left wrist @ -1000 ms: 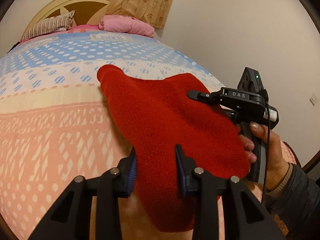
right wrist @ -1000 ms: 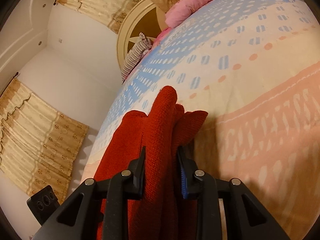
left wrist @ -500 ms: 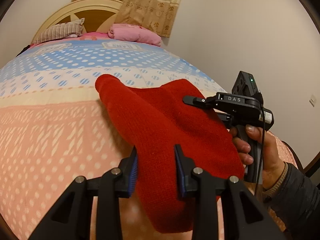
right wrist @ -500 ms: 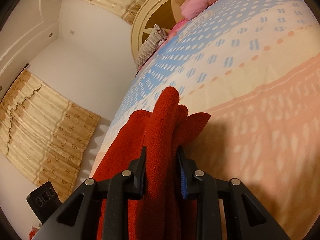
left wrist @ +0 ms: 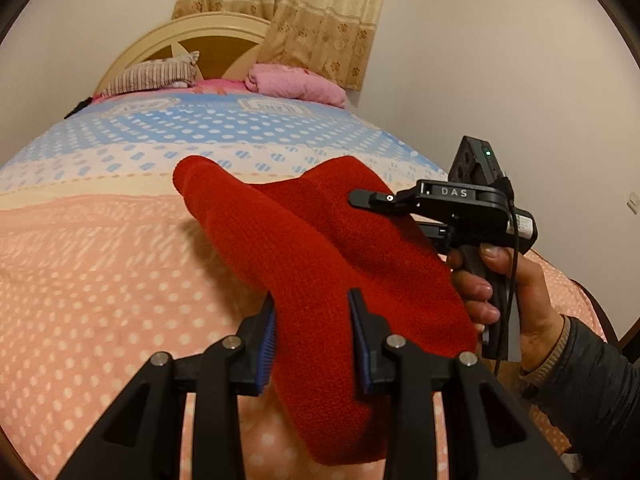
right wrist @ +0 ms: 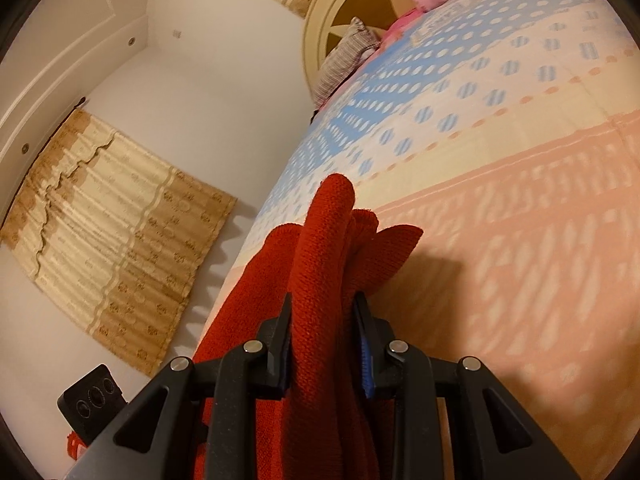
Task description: Fold small clothes
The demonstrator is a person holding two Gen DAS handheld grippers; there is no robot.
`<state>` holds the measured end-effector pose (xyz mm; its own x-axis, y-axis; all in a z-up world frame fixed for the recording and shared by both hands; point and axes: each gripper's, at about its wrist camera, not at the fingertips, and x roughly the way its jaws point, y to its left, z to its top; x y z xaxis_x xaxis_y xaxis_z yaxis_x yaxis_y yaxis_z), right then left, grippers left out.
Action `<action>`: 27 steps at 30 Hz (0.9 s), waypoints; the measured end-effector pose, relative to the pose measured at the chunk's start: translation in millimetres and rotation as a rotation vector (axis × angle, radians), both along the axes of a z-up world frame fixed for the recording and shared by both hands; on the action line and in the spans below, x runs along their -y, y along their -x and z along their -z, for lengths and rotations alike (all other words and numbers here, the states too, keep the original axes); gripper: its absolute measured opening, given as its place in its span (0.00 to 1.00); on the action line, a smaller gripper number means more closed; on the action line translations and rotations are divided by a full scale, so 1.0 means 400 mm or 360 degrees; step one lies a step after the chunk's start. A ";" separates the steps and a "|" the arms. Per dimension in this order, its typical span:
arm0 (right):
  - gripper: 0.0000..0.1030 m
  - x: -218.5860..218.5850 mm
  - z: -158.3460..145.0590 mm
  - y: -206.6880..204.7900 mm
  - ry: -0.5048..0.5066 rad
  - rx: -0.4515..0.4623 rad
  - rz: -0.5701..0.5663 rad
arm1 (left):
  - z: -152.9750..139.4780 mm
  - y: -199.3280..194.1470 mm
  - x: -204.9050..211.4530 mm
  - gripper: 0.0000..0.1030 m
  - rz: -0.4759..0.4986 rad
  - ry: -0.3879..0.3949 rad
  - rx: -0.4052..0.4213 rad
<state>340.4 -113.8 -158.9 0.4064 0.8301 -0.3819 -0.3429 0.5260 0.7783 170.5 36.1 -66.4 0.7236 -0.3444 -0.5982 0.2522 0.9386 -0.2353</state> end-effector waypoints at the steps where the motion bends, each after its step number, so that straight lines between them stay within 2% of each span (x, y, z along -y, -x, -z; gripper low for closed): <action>1: 0.26 -0.016 -0.005 0.007 -0.0003 0.0005 -0.0015 | -0.001 0.007 -0.005 0.33 -0.0008 -0.0003 0.0004; 14: 0.26 -0.139 -0.020 0.050 -0.0003 0.0015 -0.0152 | 0.015 0.068 -0.062 0.33 -0.0117 -0.0032 0.0020; 27: 0.26 -0.229 0.006 0.053 0.0000 -0.0019 -0.0244 | 0.046 0.112 -0.102 0.33 -0.0195 -0.0039 0.0006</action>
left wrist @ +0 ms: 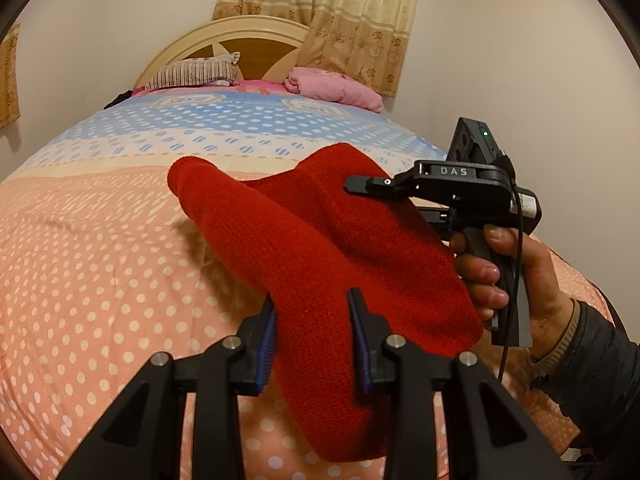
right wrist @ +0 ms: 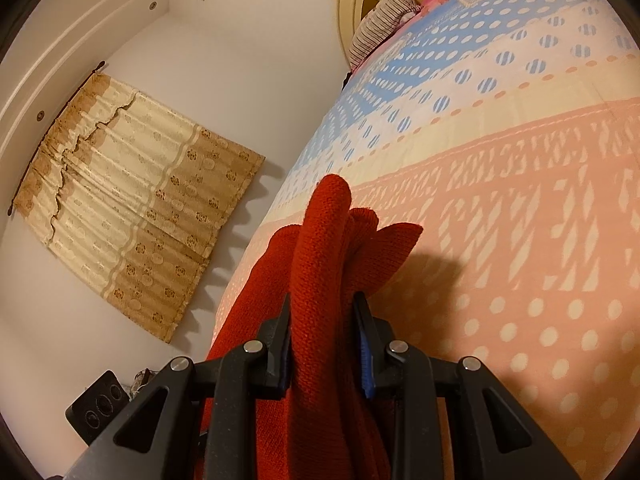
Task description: Fold small clothes
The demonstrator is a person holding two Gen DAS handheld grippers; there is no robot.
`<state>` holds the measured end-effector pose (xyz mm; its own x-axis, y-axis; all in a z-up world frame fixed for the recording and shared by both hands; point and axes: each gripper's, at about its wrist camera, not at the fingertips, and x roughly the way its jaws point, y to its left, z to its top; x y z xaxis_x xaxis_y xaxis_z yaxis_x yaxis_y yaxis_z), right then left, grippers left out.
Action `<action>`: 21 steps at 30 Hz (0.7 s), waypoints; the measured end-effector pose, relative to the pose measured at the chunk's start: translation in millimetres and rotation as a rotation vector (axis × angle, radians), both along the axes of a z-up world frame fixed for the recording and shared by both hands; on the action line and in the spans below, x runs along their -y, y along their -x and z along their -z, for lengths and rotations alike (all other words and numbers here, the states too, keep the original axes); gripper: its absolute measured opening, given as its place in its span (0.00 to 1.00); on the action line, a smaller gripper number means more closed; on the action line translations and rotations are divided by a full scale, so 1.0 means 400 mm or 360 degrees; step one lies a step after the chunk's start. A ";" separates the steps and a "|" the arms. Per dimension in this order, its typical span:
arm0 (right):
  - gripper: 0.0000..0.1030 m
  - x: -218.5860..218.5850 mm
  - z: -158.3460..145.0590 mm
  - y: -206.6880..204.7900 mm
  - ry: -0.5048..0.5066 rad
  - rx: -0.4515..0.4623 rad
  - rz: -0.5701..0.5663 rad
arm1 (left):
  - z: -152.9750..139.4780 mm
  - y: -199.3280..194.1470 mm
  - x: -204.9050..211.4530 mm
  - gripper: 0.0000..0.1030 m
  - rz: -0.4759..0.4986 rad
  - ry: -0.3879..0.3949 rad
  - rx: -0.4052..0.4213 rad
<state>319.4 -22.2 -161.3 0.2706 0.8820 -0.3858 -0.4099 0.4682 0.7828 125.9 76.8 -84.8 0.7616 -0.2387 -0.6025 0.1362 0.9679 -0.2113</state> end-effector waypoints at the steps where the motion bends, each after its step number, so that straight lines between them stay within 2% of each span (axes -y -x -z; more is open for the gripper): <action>1: 0.26 -0.005 0.000 0.000 0.0002 -0.0001 -0.0007 | 0.001 0.003 -0.001 0.33 -0.0006 -0.0002 0.0005; 21: 0.26 -0.075 -0.004 -0.007 0.0067 0.0010 -0.0073 | 0.052 0.041 -0.044 0.33 -0.0089 -0.0017 -0.0055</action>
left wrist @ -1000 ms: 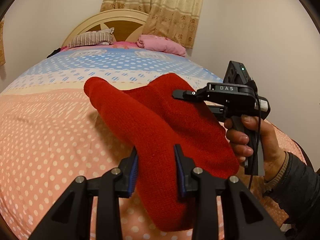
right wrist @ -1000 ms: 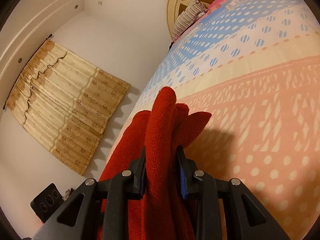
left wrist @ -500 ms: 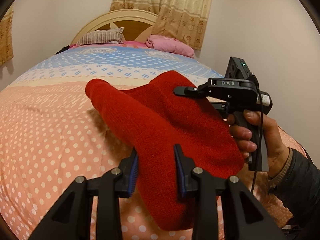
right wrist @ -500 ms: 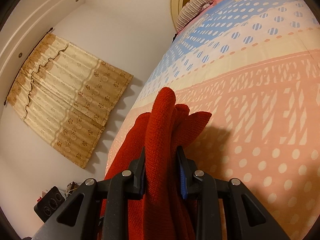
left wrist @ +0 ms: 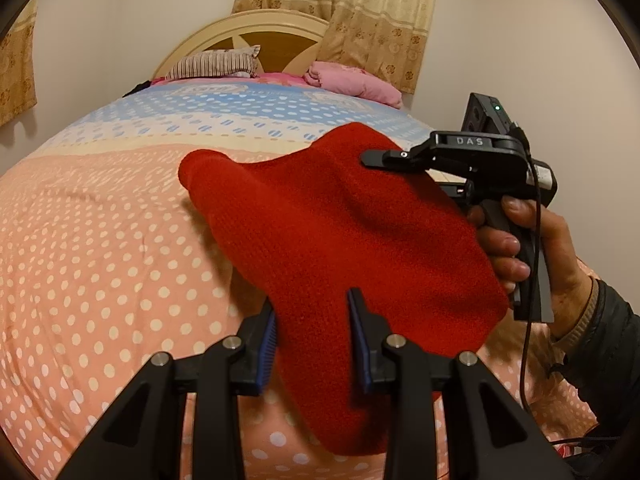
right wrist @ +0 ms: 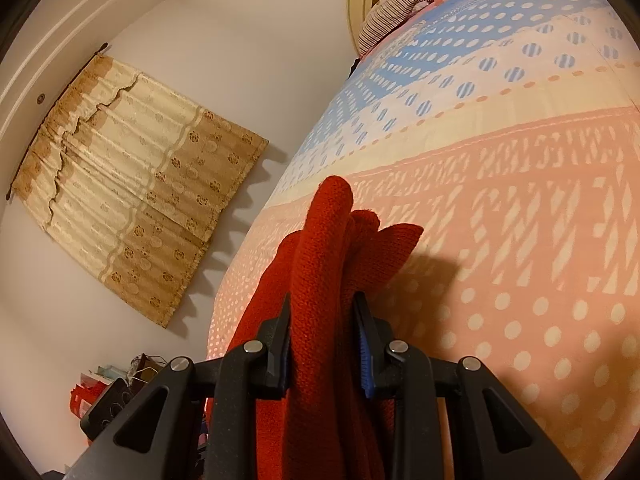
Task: Fold small clothes
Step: 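Lower the sweater edge onto the stack and open the right gripper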
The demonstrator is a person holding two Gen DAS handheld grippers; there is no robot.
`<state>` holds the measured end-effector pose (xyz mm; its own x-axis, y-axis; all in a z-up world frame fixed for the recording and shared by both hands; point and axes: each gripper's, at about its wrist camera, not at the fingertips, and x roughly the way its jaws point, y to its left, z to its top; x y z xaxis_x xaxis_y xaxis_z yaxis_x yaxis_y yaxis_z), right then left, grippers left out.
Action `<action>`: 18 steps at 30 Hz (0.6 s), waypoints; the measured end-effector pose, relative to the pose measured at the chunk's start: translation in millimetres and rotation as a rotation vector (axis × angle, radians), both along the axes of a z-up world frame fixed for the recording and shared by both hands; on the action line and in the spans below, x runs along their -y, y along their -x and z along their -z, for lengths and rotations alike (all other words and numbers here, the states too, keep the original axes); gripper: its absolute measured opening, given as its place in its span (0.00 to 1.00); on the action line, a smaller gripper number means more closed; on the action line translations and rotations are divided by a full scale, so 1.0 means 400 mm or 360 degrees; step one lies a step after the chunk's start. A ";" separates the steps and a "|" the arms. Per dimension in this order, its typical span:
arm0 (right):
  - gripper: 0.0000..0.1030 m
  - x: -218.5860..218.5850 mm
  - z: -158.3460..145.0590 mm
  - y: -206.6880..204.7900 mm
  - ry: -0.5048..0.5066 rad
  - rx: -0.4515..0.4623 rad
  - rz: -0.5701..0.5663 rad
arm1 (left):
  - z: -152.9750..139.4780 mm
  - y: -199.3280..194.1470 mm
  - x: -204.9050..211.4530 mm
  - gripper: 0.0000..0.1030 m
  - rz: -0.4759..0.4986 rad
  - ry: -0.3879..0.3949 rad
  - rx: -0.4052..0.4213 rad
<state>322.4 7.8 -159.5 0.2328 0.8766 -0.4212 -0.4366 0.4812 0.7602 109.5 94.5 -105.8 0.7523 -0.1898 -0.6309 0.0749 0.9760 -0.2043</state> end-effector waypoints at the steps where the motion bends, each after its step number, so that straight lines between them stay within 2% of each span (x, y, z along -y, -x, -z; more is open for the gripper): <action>1: 0.26 0.003 0.007 -0.003 -0.0001 -0.0008 0.0004 | 0.006 -0.001 -0.001 0.33 -0.0006 0.0000 -0.0015; 3: 0.26 0.010 0.018 -0.006 -0.0007 -0.0027 0.0018 | 0.014 -0.001 -0.002 0.35 -0.0016 0.0000 -0.0032; 5: 0.26 0.017 0.028 -0.009 -0.0008 -0.0042 0.0032 | 0.022 0.001 -0.002 0.46 -0.0040 -0.0007 -0.0050; 8: 0.26 0.027 0.040 -0.014 -0.0019 -0.0066 0.0045 | 0.024 0.000 -0.009 0.48 -0.0055 0.0002 -0.0061; 10: 0.26 0.030 0.045 -0.016 -0.0020 -0.0074 0.0047 | 0.026 0.002 -0.011 0.55 -0.0073 -0.0007 -0.0065; 13: 0.26 0.031 0.053 -0.018 -0.0022 -0.0086 0.0053 | 0.030 0.001 -0.011 0.58 -0.0078 -0.0022 -0.0066; 16: 0.26 0.037 0.063 -0.019 -0.0012 -0.0094 0.0067 | 0.035 0.002 -0.013 0.67 -0.0101 -0.0030 -0.0069; 18: 0.26 0.043 0.075 -0.019 -0.0018 -0.0113 0.0079 | 0.038 0.000 -0.015 0.68 -0.0100 -0.0027 -0.0073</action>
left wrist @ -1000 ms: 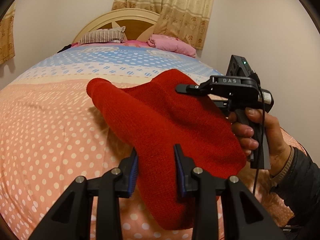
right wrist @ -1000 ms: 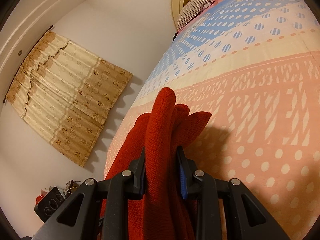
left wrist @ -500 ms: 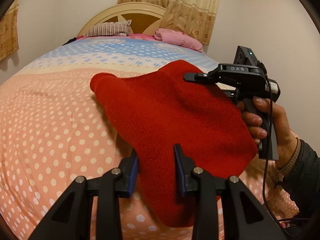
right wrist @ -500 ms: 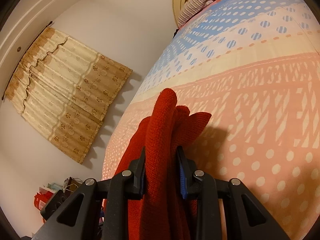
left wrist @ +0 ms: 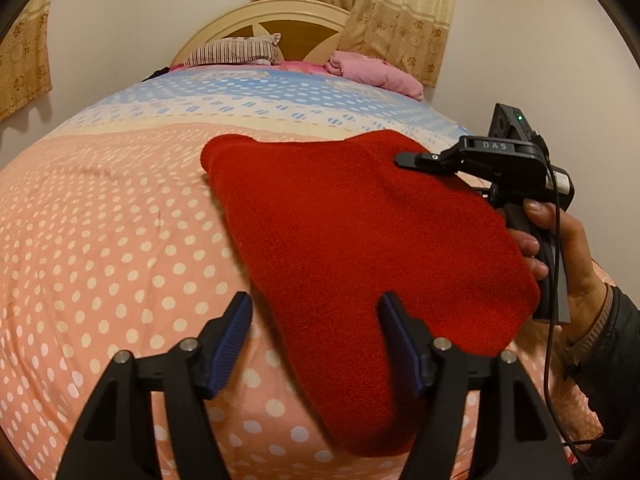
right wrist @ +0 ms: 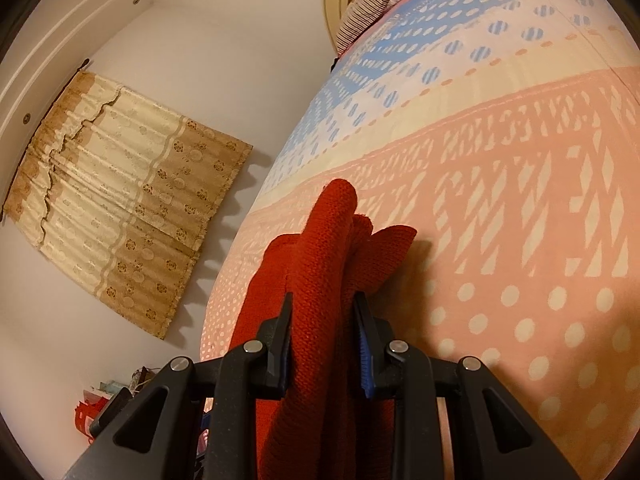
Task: Fold small clothes
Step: 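Lower the sweater edge onto the stack and open the right gripper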
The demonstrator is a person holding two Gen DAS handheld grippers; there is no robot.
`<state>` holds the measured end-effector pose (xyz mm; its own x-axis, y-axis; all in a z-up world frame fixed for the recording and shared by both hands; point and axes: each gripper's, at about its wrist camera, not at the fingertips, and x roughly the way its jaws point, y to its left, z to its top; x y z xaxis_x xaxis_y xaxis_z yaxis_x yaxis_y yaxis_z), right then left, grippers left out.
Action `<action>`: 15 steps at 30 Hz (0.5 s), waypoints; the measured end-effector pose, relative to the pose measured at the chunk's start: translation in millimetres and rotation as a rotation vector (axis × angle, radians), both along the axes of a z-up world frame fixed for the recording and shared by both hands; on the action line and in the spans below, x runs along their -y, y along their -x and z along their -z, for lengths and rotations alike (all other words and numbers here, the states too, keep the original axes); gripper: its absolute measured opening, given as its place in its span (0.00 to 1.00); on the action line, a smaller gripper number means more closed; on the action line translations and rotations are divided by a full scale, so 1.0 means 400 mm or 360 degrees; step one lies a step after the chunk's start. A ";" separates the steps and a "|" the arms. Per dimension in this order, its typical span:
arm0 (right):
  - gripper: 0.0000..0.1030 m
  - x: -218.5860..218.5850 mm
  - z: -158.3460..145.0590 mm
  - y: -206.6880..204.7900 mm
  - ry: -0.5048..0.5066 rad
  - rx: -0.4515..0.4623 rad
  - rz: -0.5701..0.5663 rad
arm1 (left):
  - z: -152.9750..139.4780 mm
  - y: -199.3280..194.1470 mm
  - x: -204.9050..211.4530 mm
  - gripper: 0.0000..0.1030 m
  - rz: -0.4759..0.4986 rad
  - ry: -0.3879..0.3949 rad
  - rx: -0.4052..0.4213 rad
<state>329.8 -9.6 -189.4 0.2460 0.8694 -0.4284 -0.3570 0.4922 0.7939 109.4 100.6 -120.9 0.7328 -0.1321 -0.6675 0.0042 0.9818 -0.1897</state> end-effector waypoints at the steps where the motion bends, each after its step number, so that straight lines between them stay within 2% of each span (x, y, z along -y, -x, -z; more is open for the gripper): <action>1: 0.26 0.001 0.002 0.000 -0.0002 -0.0006 0.0004 | 0.001 0.000 -0.001 0.72 -0.0006 -0.0004 0.0000; 2: 0.26 0.002 0.004 -0.001 -0.0004 -0.0010 0.0006 | 0.002 0.000 0.000 0.76 -0.0012 -0.0009 0.0000; 11: 0.26 0.022 0.025 0.010 -0.0012 -0.0029 0.0032 | 0.009 0.000 -0.001 0.87 -0.0037 -0.0039 -0.0002; 15: 0.26 0.027 0.026 0.017 -0.0003 -0.0016 0.0051 | 0.005 -0.001 0.002 0.87 -0.0032 -0.0076 0.0004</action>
